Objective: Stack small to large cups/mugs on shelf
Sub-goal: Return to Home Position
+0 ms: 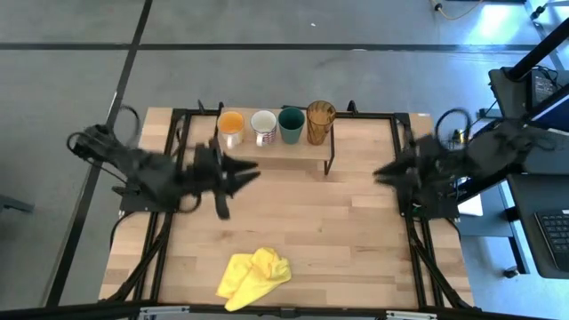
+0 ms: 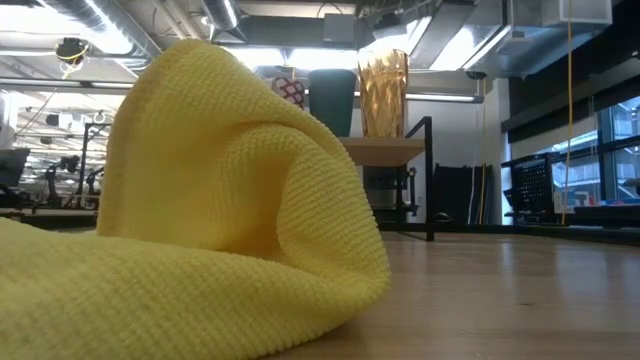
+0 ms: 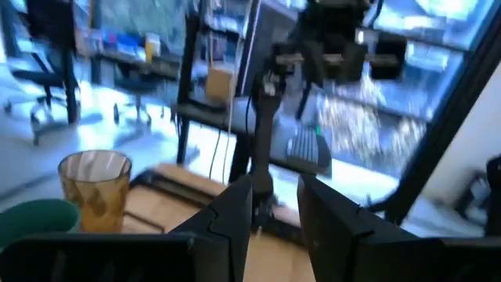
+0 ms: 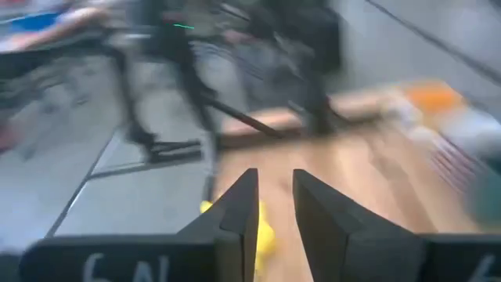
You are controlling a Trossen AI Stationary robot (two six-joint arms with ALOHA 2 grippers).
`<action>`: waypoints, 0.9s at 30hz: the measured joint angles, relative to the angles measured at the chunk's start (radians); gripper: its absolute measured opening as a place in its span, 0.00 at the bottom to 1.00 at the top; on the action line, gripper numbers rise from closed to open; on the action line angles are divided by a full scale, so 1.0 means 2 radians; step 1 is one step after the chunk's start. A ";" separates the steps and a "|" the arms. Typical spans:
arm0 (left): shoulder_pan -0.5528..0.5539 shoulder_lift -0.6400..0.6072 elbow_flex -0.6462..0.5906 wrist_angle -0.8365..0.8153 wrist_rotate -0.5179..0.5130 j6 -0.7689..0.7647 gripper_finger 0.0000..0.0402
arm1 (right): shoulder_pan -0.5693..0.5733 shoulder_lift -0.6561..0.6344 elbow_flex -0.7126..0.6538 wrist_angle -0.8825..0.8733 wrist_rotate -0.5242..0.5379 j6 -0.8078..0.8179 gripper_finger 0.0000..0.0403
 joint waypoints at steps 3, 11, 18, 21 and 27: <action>-0.040 -0.003 -0.086 0.137 -0.055 0.019 0.25 | 0.038 -0.003 -0.061 0.139 -0.088 -0.123 0.21; -0.087 -0.029 -0.332 0.565 0.028 0.124 0.25 | 0.097 -0.114 -0.258 0.348 -0.215 -0.210 0.21; -0.063 -0.147 -0.452 0.569 0.035 0.113 0.25 | 0.101 -0.252 -0.413 0.427 -0.159 -0.206 0.21; -0.058 -0.215 -0.488 0.512 0.014 0.108 0.25 | 0.101 -0.306 -0.462 0.425 -0.147 -0.200 0.21; -0.057 -0.362 -0.515 0.338 -0.047 0.083 0.25 | 0.101 -0.393 -0.537 0.428 -0.126 -0.182 0.21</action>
